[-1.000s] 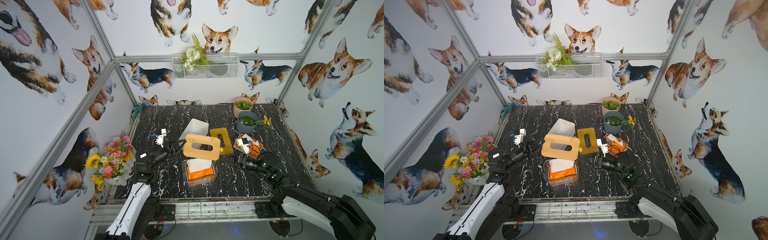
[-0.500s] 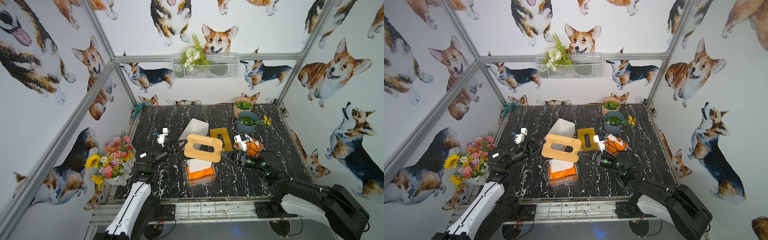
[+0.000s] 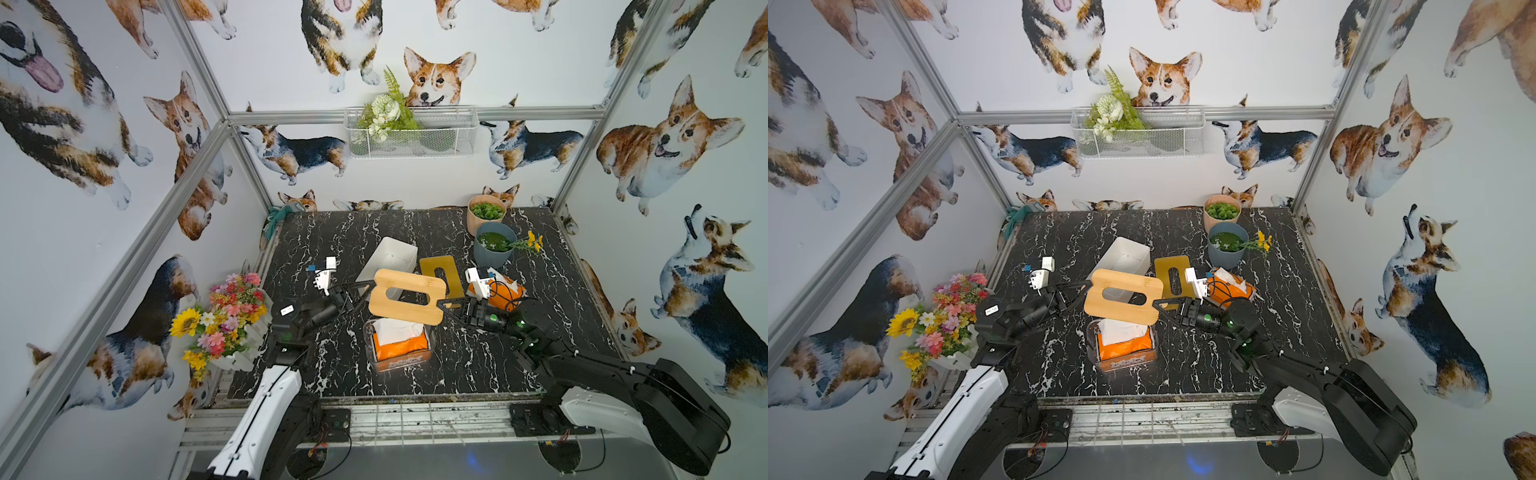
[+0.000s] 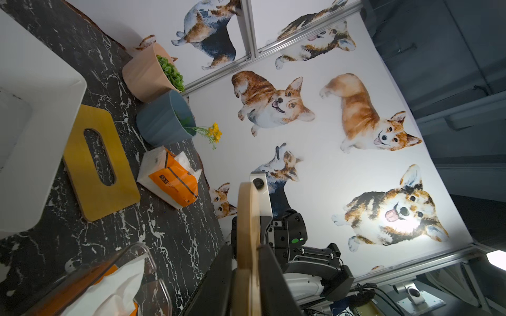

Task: Put the tissue paper into the tissue box
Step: Close the box lid on the tissue box.

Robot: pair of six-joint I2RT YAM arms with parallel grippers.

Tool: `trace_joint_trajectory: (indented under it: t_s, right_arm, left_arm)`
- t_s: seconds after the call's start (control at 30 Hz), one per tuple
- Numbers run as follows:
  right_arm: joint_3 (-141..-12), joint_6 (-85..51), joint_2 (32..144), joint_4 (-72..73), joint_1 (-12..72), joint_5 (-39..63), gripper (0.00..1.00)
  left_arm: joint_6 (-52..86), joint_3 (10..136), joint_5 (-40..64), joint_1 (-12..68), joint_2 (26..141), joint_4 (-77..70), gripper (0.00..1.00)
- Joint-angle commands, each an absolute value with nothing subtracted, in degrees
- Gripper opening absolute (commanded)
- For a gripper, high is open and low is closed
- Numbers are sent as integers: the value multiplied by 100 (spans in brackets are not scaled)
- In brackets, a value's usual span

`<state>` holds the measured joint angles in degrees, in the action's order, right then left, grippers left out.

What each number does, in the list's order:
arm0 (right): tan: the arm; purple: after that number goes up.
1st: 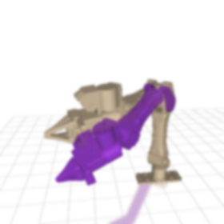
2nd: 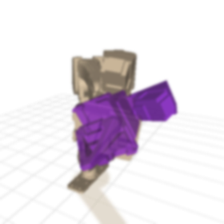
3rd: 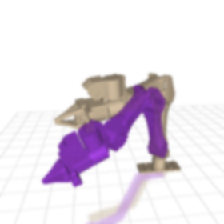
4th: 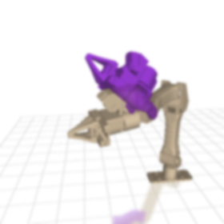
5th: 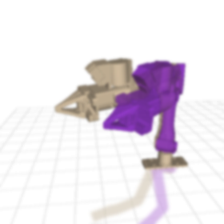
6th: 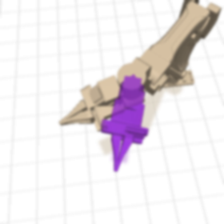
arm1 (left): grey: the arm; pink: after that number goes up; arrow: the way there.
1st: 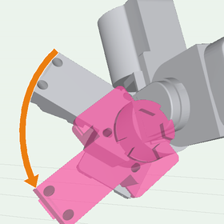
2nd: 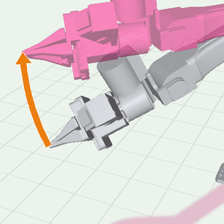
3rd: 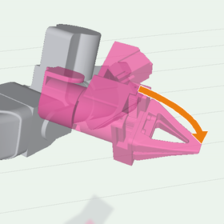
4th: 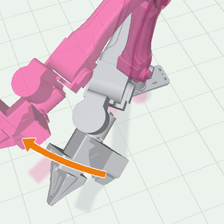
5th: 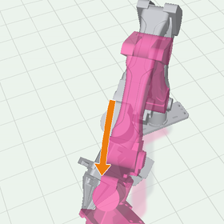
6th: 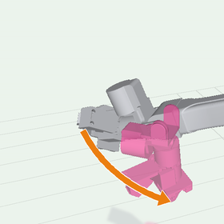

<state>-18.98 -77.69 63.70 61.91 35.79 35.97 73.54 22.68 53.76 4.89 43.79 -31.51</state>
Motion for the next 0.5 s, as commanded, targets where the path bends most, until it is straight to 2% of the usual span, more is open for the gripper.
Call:
trace_joint_trajectory:
  t_s: [0.0,0.1,0.3,0.33,0.47]
  right_arm:
    - [-2004,-7519,6328,5809,3488,3697,0]
    - [-2093,-7415,6358,5423,3328,4039,0]
    - [-2597,-6831,6693,4366,3241,4768,0]
    - [-2697,-6716,6764,4154,3240,4854,0]
    - [-3023,-6400,7172,3714,3234,5229,0]
  left_arm:
    - [6502,2417,5303,484,4281,-2345,50]
    - [5706,2654,5110,479,4207,-1417,63]
    - [4384,3014,4539,458,4166,102,97]
    - [4310,3047,4463,457,4165,202,100]
    - [3929,3107,4138,457,4161,678,100]
